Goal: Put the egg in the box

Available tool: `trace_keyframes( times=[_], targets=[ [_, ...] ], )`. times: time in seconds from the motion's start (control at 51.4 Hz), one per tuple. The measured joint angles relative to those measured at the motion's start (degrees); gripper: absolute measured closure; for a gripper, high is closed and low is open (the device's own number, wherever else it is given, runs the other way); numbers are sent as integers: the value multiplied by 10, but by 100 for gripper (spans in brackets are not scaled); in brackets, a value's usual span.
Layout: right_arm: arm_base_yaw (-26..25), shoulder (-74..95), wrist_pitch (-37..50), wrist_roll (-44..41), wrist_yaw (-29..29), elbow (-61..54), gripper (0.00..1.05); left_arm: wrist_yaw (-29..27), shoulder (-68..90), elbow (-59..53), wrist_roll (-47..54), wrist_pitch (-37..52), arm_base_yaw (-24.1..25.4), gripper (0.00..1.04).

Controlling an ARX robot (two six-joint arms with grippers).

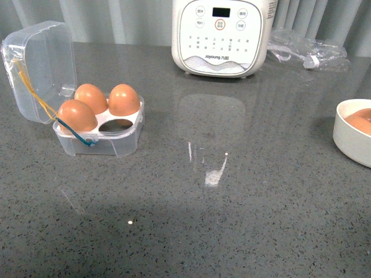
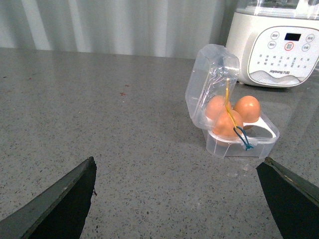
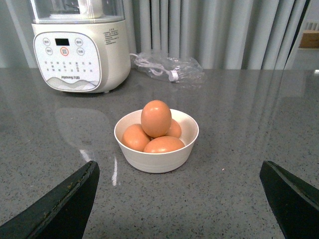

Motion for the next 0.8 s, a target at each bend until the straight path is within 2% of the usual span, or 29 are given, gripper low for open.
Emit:
trace_keyframes(
  times=[0.7,0.72,0.778,0.797],
  targets=[
    [0,0,0,0,0,0,7,0,0,0,0,0,0,7],
    [0,1,-1,2,3,0,7,0,0,0,0,0,0,7],
    [18,28,-43,30,59,18,7,0,0,0,0,0,0,7],
    [24,57,-50,54,101,28,7,0,0,0,0,0,0,7]
  ],
)
